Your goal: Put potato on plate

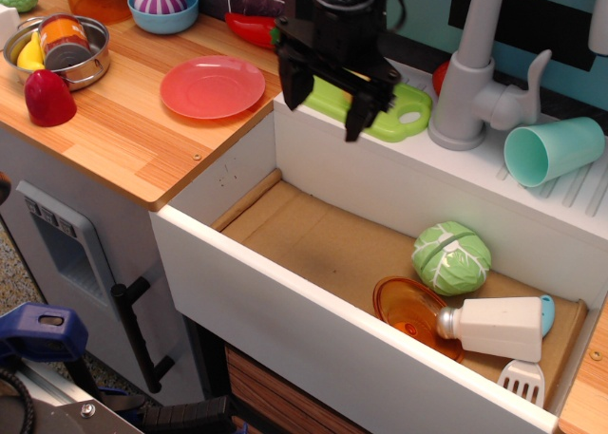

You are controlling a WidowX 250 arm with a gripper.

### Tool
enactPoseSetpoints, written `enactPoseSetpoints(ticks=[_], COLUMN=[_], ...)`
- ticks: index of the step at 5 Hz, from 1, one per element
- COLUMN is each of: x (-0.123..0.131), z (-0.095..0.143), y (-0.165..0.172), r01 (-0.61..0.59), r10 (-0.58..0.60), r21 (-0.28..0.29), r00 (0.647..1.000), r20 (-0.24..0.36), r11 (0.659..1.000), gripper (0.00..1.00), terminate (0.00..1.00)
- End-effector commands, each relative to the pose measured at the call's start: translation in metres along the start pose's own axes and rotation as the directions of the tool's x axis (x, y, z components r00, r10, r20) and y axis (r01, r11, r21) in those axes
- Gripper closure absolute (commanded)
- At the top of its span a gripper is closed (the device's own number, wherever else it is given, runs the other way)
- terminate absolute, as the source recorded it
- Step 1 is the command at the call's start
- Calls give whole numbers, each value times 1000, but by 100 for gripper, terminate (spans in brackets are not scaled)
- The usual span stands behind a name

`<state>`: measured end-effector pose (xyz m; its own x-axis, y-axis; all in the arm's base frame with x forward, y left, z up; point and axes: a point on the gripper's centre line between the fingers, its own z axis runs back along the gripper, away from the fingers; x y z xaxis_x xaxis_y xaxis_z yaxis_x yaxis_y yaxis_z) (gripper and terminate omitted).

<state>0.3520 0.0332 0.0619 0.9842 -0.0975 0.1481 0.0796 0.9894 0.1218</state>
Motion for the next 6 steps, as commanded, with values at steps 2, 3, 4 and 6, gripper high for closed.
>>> enactPoseSetpoints(ticks=[2,3,4,6], x=[45,56,70,89], z=[0,-1,0,-14], y=[29,34,38,36], r01=[85,125,141,154], r10=[-88,-133,-155,-153], r21=[28,65,84,19], r00=[986,980,970,949], r20=[140,149,189,274], r11=[996,990,986,988], gripper=[0,0,0,0], terminate=[0,0,0,0])
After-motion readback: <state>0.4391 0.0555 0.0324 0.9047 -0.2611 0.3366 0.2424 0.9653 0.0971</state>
